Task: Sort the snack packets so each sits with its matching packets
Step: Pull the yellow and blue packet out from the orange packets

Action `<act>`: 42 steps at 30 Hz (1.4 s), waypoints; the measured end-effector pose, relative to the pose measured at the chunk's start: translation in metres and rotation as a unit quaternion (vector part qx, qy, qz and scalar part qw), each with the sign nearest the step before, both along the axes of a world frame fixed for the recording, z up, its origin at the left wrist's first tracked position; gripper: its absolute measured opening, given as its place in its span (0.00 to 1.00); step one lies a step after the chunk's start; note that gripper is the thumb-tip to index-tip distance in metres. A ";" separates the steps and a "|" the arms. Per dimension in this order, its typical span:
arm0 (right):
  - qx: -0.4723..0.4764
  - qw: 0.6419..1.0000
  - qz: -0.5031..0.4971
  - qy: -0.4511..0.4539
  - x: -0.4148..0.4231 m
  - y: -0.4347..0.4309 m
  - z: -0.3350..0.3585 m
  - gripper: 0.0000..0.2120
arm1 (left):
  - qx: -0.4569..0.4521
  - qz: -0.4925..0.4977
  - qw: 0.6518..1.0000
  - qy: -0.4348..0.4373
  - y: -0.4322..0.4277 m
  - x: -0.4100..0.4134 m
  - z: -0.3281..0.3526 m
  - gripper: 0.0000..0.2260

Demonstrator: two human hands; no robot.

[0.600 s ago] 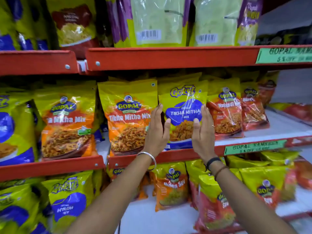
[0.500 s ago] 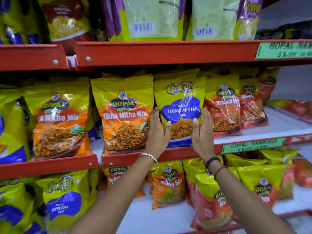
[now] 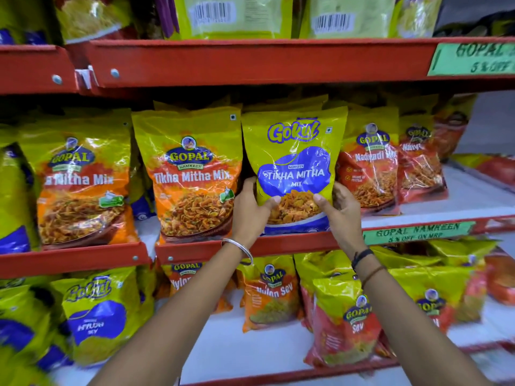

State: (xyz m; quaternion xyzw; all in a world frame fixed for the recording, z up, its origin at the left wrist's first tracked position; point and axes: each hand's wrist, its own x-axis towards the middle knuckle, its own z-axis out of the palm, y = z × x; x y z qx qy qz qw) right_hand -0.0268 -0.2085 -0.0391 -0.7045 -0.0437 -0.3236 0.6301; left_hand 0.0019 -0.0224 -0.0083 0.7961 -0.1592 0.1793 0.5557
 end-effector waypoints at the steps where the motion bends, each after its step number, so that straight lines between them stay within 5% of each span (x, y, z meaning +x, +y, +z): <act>1: 0.010 1.000 0.001 -0.010 -0.003 0.000 -0.002 0.17 | -0.004 -0.005 1.000 -0.006 0.000 -0.004 -0.002 0.25; 10: 0.031 0.994 -0.030 -0.100 -0.053 0.026 0.020 0.19 | -0.074 -0.038 0.992 -0.091 0.018 -0.052 0.013 0.21; 15: 0.025 0.994 -0.025 -0.107 -0.089 0.057 0.007 0.18 | -0.078 -0.036 0.994 -0.066 0.052 -0.087 -0.001 0.23; 26: 0.092 0.992 0.050 0.065 -0.119 0.128 -0.111 0.18 | -0.056 -0.004 0.997 0.053 0.130 -0.124 -0.123 0.19; 42: 0.052 0.956 0.084 0.275 -0.055 0.191 -0.236 0.20 | 0.008 0.044 0.981 0.188 0.196 -0.071 -0.262 0.20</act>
